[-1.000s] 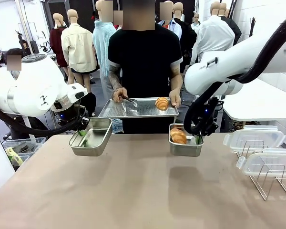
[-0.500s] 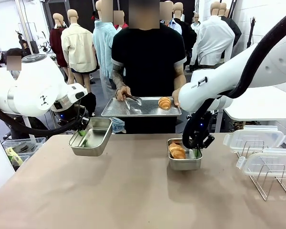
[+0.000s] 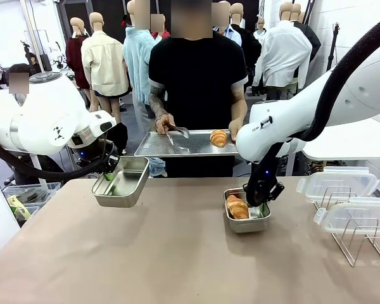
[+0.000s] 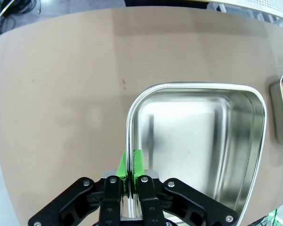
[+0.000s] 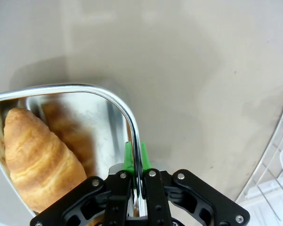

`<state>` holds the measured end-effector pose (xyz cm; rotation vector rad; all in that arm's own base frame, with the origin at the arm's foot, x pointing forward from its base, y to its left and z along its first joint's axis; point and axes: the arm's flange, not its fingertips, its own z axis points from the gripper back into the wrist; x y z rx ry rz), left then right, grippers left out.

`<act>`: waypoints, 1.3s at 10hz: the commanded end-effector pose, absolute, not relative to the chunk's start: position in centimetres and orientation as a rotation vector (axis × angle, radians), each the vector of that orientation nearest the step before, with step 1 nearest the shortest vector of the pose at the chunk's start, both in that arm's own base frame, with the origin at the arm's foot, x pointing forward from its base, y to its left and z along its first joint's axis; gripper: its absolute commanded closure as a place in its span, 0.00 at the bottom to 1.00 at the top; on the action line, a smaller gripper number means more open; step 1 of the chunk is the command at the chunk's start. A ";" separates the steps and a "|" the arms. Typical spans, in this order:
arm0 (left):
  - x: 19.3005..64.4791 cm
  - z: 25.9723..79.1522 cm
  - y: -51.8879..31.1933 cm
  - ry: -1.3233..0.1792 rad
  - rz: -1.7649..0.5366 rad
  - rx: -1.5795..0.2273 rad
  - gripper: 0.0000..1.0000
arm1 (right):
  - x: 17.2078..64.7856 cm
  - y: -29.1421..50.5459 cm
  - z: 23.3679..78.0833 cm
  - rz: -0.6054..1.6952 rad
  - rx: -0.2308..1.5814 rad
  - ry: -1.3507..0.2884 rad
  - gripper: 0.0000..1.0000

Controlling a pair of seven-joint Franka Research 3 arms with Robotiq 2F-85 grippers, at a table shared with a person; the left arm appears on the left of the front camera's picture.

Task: Place the bread in airtight containers.
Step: Once an object is inside an Airtight Container , place the container in the center of the table.

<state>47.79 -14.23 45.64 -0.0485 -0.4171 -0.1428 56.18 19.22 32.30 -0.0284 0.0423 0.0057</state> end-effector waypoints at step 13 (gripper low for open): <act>47.9 45.9 -14.0 -0.430 -0.148 -0.053 1.00 | 51.9 16.5 45.8 0.108 -0.015 0.001 0.00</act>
